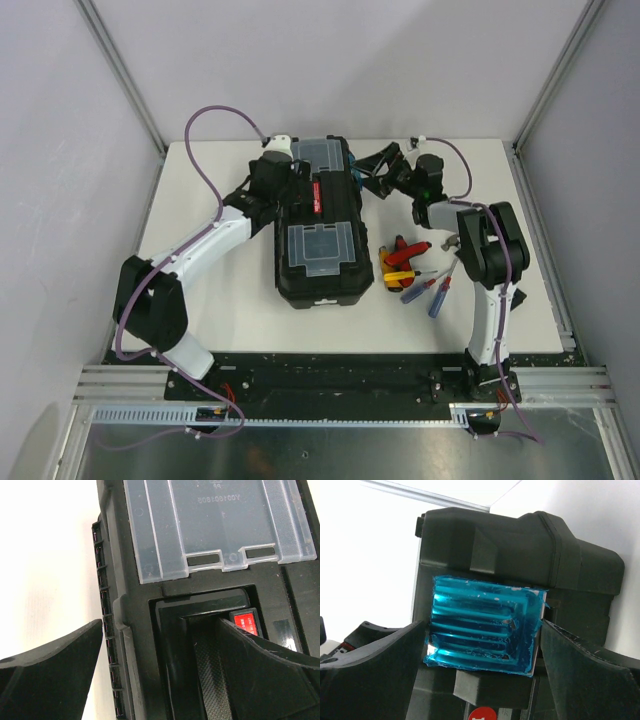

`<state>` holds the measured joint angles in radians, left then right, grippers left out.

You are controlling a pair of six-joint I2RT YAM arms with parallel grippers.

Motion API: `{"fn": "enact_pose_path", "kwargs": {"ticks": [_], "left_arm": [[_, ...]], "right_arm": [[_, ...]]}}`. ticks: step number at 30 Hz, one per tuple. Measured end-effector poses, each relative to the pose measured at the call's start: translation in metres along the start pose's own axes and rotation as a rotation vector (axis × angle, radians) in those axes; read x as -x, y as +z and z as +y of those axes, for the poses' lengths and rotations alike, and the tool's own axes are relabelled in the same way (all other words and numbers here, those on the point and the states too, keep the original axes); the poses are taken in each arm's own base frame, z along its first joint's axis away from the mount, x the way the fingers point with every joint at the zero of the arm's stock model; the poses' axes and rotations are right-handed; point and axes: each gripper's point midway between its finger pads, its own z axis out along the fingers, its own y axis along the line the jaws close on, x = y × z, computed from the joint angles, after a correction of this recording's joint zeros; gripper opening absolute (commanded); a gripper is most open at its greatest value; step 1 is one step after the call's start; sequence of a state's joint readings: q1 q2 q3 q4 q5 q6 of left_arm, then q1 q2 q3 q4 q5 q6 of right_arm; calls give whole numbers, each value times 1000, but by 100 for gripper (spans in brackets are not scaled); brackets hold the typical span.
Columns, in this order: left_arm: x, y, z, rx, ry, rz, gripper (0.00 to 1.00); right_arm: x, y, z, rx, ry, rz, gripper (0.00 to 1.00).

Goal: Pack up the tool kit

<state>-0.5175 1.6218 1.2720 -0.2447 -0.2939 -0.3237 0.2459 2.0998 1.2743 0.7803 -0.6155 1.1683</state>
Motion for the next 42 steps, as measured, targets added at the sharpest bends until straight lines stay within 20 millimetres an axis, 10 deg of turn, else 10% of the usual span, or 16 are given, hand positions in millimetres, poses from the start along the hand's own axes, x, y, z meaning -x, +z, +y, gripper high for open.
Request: {"fn": "enact_pose_path", "kwargs": {"ticks": [15, 42], "left_arm": [[0, 0, -1, -2, 0, 1, 100], [-4, 3, -18, -76, -38, 16, 99]], "right_arm": [[-1, -10, -6, -127, -125, 17, 76], [17, -46, -15, 20, 181, -30, 85]]}}
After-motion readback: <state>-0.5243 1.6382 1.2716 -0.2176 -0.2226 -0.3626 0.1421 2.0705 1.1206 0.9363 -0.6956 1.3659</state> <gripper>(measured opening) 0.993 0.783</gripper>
